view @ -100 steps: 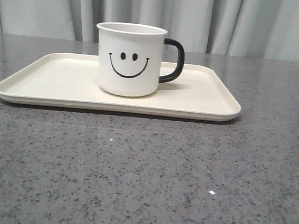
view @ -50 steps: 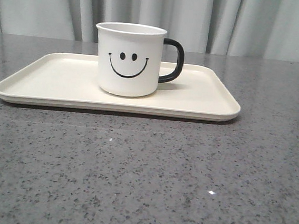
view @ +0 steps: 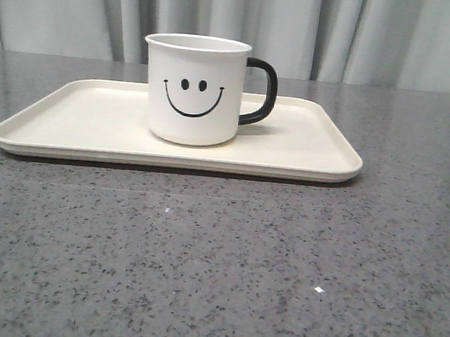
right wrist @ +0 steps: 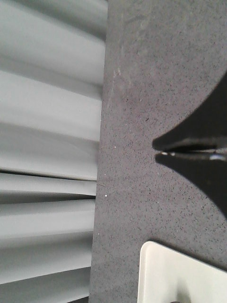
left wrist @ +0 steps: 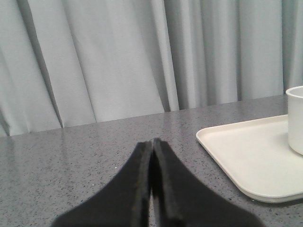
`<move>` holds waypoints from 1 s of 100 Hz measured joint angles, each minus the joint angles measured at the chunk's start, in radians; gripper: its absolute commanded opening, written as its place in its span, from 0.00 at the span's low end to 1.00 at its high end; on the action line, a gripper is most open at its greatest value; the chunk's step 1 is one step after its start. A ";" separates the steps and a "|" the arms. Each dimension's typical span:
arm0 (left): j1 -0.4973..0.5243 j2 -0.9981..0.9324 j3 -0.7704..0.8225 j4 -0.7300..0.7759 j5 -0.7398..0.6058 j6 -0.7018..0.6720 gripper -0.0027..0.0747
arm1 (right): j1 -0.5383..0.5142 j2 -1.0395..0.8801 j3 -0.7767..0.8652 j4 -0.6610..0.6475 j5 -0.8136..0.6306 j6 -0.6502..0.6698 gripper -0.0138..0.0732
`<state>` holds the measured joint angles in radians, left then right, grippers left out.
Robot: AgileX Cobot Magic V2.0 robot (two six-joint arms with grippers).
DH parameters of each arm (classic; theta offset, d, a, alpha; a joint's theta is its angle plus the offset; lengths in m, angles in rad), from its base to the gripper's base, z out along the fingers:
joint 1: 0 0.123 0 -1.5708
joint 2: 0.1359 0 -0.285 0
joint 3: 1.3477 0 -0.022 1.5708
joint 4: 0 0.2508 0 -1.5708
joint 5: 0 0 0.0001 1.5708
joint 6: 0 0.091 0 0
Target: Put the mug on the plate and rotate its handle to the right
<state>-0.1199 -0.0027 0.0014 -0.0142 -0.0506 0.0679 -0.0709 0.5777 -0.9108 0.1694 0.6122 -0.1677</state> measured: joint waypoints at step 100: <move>0.000 0.000 0.000 0.000 0.004 0.000 0.01 | 0.005 -0.216 0.186 0.000 -0.044 -0.002 0.08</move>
<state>-0.1199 -0.0027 0.0014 -0.0142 -0.0470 0.0679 -0.0662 0.3613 -0.7243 0.1694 0.5679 -0.1693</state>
